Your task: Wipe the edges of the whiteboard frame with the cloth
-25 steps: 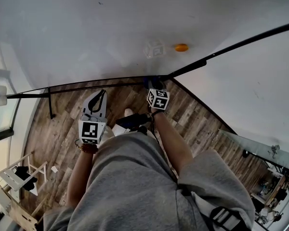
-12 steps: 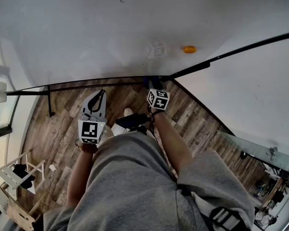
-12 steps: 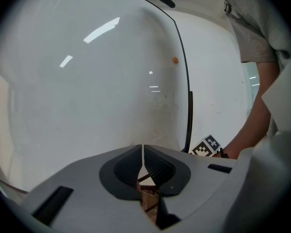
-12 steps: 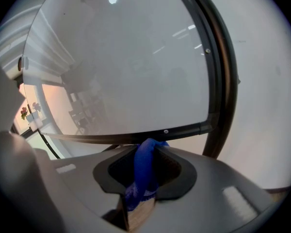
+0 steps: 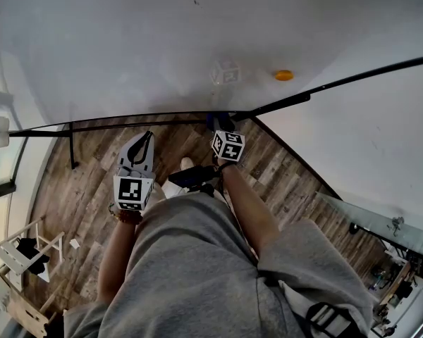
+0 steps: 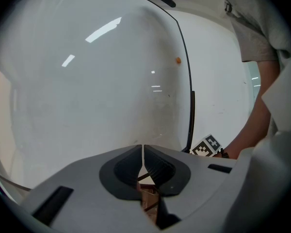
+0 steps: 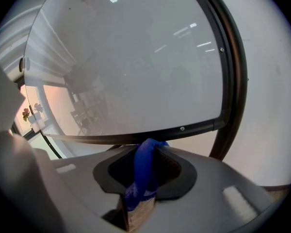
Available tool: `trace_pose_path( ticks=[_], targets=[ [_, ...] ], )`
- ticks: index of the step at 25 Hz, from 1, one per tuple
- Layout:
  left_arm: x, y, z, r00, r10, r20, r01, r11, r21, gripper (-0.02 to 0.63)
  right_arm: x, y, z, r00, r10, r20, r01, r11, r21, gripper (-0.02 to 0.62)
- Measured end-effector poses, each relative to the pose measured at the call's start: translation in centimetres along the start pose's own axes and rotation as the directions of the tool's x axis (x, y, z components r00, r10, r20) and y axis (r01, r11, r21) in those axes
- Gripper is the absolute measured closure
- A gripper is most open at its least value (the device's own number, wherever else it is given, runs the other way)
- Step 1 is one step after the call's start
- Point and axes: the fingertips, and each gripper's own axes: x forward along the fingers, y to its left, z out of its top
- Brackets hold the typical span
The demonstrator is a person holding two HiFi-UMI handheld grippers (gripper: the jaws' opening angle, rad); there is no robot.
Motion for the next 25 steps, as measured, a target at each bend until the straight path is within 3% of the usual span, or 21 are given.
trace_pose_path(
  ticks=[5,25],
  targets=[
    [-0.4,0.6,-0.9,1.000,0.010,-0.029,-0.010,1.000,0.004,0.584,0.1,0.7,-0.1,1.000,0.004,0.000,-0.004,1.000,0.013,0.486],
    [-1.9,3.3,-0.6,1.000,0.017,-0.020,-0.017,1.000,0.002,0.584,1.0,4.4,-0.7,1.000,0.030,-0.006,-0.030,1.000,0.001,0.486]
  ],
)
